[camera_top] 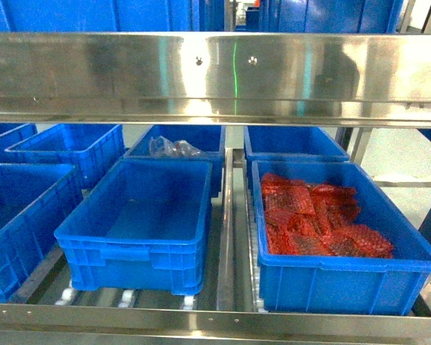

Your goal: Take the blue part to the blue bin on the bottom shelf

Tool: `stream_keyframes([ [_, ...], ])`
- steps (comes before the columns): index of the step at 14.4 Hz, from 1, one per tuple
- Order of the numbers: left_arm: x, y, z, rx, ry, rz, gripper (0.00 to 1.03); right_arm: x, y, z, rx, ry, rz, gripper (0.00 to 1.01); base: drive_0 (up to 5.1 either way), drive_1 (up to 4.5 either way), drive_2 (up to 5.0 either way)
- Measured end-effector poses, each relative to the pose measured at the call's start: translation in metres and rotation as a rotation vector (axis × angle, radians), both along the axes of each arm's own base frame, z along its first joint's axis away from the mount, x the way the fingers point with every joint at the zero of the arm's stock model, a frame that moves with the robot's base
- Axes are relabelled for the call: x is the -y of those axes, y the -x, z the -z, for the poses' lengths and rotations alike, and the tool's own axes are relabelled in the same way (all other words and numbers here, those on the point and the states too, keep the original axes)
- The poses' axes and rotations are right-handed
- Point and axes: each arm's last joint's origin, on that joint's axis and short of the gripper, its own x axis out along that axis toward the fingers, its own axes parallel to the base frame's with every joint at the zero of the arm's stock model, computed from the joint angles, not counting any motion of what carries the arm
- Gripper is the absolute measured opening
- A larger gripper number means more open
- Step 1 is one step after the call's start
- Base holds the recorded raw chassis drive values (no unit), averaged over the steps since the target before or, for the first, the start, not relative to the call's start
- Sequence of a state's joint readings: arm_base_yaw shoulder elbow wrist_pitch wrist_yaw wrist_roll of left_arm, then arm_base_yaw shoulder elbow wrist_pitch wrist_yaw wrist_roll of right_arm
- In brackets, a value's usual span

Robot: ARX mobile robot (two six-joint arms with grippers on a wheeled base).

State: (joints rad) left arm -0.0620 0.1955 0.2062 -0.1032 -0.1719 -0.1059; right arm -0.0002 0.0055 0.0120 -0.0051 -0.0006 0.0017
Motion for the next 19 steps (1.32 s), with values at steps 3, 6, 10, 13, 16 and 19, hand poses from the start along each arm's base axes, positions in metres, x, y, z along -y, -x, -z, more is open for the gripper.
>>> stream_keyframes([
  [3,0.0000,0.0000,0.0000,0.000,0.000,0.000,0.43,0.0000,0.0000,0.0000,0.000,0.000,0.000,0.98,0.0,0.00,0.0],
  [6,0.0000,0.0000,0.0001,-0.001,0.000,0.000,0.43,0.0000,0.0000,0.0000,0.000,-0.002,0.001,0.98,0.0,0.00,0.0],
  [10,0.0000,0.0000,0.0000,0.000,0.000,0.000,0.43,0.0000,0.0000,0.0000,0.000,-0.001,0.001,0.98,0.0,0.00,0.0],
  [13,0.0000,0.0000,0.0000,0.000,0.001,-0.001,0.43,0.0000,0.0000,-0.0001,0.001,-0.001,0.000,0.98,0.0,0.00,0.0],
  [16,0.0000,0.0000,0.0008,-0.005,0.000,0.000,0.43,0.0000,0.0000,0.0002,-0.002,0.000,0.002,0.98,0.0,0.00,0.0],
  [19,0.0000,-0.0001,0.0006,-0.003,0.000,0.000,0.43,0.0000,0.0000,0.0001,-0.001,-0.001,0.001,0.98,0.0,0.00,0.0],
])
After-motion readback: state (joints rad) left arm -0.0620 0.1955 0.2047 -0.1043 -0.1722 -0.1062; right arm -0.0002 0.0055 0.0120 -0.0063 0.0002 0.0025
